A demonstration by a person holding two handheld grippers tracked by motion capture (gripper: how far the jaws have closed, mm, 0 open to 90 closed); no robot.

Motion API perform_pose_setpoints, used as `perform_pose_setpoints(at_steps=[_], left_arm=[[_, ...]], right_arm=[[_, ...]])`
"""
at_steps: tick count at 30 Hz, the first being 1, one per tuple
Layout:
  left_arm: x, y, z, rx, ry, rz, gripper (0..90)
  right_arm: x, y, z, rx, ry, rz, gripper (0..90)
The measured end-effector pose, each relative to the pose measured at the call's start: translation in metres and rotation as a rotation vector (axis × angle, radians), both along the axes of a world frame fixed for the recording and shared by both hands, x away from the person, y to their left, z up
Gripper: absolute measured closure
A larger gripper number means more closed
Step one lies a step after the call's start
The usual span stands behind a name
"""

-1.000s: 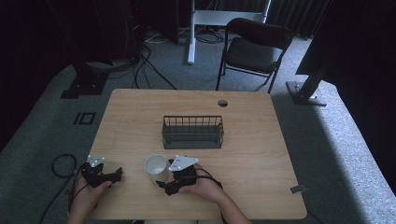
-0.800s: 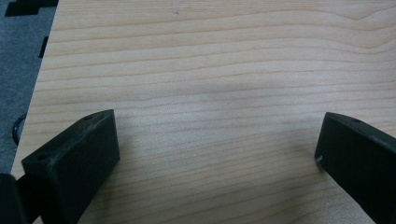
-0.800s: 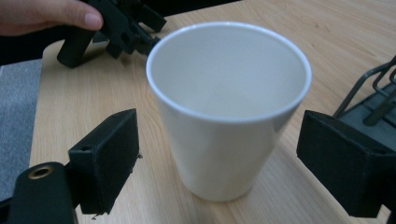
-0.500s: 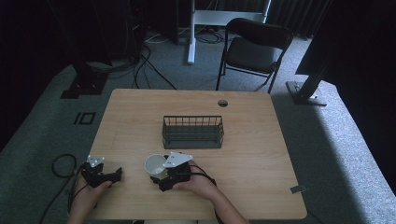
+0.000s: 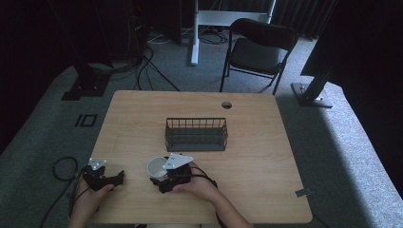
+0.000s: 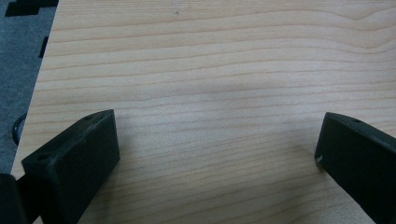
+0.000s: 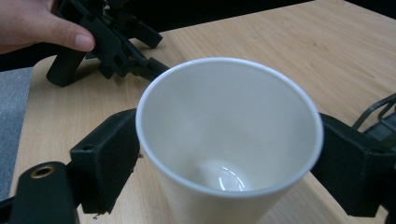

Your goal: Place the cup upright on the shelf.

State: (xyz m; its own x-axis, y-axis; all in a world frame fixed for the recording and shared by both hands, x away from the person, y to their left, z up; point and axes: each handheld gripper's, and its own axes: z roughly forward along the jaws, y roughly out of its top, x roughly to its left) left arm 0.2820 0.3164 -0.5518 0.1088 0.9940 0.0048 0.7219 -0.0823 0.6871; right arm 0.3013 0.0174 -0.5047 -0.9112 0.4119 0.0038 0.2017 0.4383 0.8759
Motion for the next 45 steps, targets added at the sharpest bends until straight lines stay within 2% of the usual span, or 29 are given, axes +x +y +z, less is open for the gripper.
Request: perform_pose_setpoints(at_steps=[3, 5, 12, 19, 26, 39, 45], left_arm=[[0.000, 0.000, 0.000, 0.000, 0.000, 0.000, 0.2], [0.000, 0.000, 0.000, 0.000, 0.000, 0.000, 0.2], [0.000, 0.000, 0.000, 0.000, 0.000, 0.000, 0.1], [0.000, 0.000, 0.000, 0.000, 0.000, 0.000, 0.2], [0.000, 0.000, 0.000, 0.000, -0.001, 0.000, 0.2], [0.000, 0.000, 0.000, 0.000, -0.001, 0.000, 0.2], [0.000, 0.000, 0.000, 0.000, -0.001, 0.000, 0.2]], right_arm=[[0.000, 0.001, 0.000, 0.003, 0.004, 0.000, 14.0], [0.001, 0.001, 0.000, 0.007, 0.007, -0.011, 18.6], [0.003, 0.000, 0.002, 0.014, 0.019, -0.015, 19.3], [0.004, -0.003, 0.009, 0.032, 0.019, -0.027, 19.3], [0.006, -0.006, 0.023, 0.038, 0.020, -0.032, 19.3], [0.008, -0.019, 0.053, 0.065, -0.018, -0.041, 19.4], [0.010, -0.027, 0.069, 0.062, -0.052, -0.046, 19.4]])
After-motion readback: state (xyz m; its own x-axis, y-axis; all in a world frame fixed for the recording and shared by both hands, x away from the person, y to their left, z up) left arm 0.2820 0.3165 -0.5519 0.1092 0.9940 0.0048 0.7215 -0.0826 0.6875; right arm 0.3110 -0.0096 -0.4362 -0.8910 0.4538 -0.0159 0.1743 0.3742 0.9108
